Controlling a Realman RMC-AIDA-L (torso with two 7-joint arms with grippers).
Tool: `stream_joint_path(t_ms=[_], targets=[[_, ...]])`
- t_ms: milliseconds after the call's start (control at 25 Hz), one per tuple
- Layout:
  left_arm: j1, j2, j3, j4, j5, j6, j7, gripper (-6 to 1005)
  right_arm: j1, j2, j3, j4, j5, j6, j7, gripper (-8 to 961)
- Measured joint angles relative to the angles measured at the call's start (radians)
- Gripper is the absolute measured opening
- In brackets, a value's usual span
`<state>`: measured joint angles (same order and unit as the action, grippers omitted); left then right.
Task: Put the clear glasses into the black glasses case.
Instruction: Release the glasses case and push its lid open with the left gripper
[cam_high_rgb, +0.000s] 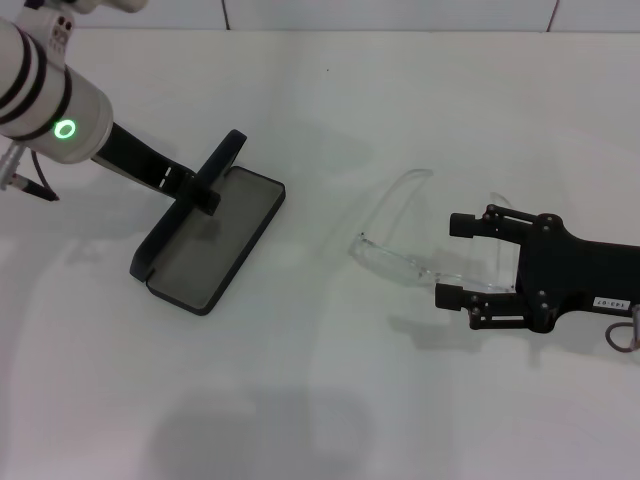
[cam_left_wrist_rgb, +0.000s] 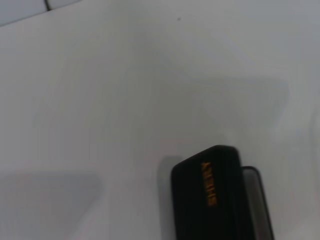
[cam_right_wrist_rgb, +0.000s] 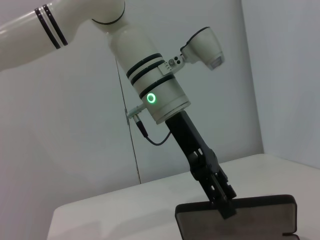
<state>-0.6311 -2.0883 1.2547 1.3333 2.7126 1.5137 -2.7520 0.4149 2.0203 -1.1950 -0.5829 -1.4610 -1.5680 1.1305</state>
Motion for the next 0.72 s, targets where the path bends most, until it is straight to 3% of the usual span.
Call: stream_joint_path(t_ms=[720], targets=[[-0.033,0.0,0.016,-0.093,0.018,-0.048,0.0,843,0.004,0.001,0.0,0.003,-0.001,0.017,0.0,869]])
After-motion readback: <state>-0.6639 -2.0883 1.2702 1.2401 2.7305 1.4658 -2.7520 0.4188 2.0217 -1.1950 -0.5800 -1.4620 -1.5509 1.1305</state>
